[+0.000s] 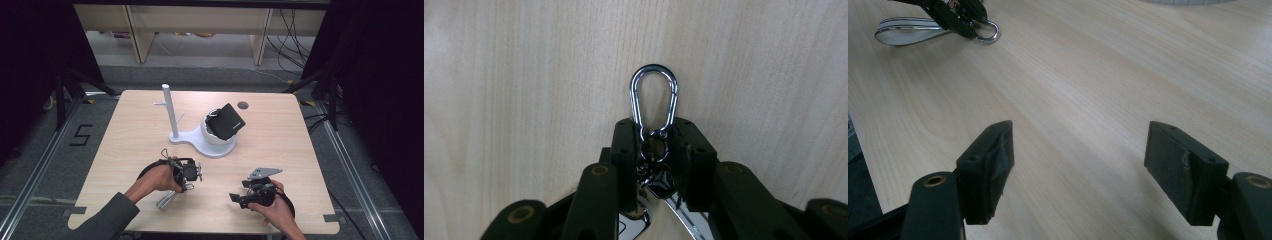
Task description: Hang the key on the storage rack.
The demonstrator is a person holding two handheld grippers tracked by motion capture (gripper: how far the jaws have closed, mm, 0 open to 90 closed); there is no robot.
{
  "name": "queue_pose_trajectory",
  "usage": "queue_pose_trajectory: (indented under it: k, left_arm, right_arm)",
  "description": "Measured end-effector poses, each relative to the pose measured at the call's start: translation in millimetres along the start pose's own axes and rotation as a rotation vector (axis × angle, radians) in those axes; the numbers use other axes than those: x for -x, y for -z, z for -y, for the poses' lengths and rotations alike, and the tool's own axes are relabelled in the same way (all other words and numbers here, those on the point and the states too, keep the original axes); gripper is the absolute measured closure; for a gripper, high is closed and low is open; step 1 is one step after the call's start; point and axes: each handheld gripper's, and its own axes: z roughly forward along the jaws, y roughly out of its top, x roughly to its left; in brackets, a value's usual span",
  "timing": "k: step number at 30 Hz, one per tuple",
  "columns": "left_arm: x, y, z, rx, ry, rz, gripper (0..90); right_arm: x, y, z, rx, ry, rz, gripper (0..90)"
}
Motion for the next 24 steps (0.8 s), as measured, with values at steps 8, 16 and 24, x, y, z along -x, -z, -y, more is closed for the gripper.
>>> queue_pose_trajectory:
  k: [8, 16, 24]
  left_arm:
    - [-2.5, 1.1, 3.4, -0.001, 0.002, 0.004, 73.8]
    - [-4.3, 13.2, 12.3, 0.050, 0.034, -0.003, 74.0]
    - [-14.5, 31.3, 23.5, 0.121, 0.086, -0.044, 74.2]
  right_arm:
    - [0.9, -0.5, -0.1, 0.003, 0.014, -0.001, 29.0]
    - [2.0, 0.3, -0.6, 0.005, 0.009, 0.005, 29.1]
    - [2.0, -0.1, -0.5, 0.003, 0.014, 0.003, 29.1]
